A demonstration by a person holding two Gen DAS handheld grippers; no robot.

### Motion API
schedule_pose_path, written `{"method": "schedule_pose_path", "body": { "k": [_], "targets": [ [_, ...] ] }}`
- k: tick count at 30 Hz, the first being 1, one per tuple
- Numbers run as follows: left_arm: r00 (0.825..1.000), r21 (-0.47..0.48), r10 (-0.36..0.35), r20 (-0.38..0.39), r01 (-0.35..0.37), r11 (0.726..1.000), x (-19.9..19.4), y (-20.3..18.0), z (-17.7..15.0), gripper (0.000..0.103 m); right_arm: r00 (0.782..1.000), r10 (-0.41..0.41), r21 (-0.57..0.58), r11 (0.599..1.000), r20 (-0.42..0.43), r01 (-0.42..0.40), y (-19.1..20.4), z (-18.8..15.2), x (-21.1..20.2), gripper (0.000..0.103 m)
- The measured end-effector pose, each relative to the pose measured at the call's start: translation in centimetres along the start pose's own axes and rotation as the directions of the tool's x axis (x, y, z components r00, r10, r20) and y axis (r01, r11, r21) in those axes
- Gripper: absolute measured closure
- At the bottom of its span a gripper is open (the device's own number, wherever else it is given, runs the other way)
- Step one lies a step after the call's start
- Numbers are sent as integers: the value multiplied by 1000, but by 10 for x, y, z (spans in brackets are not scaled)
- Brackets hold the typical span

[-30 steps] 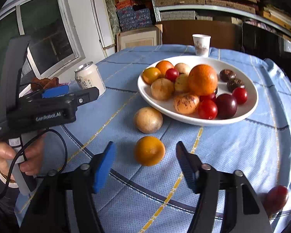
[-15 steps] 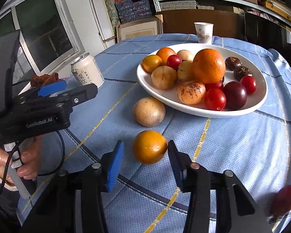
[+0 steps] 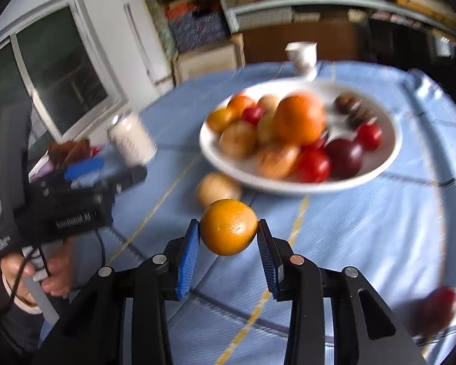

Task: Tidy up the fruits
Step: 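Grasp an orange on the table with the right gripper, then grasp a pale brown potato with the left gripper while the right gripper holds the orange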

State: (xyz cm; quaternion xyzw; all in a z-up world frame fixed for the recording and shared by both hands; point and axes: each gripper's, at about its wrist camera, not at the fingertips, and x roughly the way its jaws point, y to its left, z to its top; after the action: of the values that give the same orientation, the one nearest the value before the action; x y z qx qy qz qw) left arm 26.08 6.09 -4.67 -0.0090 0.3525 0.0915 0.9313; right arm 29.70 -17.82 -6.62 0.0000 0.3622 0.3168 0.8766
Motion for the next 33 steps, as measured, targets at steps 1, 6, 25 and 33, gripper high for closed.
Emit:
{"method": "schedule_pose_path", "body": {
  "k": [1,6,25,33],
  "targets": [
    [1000,4,-7,-2,7,1000,0,-1,0,5,999,-26,-11,1000,33,26,0,2,-7,64],
    [997,54,-79,-11,80,995,0,-16,-2,5,996,-39,18,999,76,38,-11,7,-20,64],
    [951,255,-266,-156,299,920,43,-91,3,44,996,-56,99,994,74,48,-32,8,-22,64],
    [955,249,-252,-155,284,926,50,-90,8,53,997,-50,95,995,63,44,-32,7,-21,64]
  ]
}}
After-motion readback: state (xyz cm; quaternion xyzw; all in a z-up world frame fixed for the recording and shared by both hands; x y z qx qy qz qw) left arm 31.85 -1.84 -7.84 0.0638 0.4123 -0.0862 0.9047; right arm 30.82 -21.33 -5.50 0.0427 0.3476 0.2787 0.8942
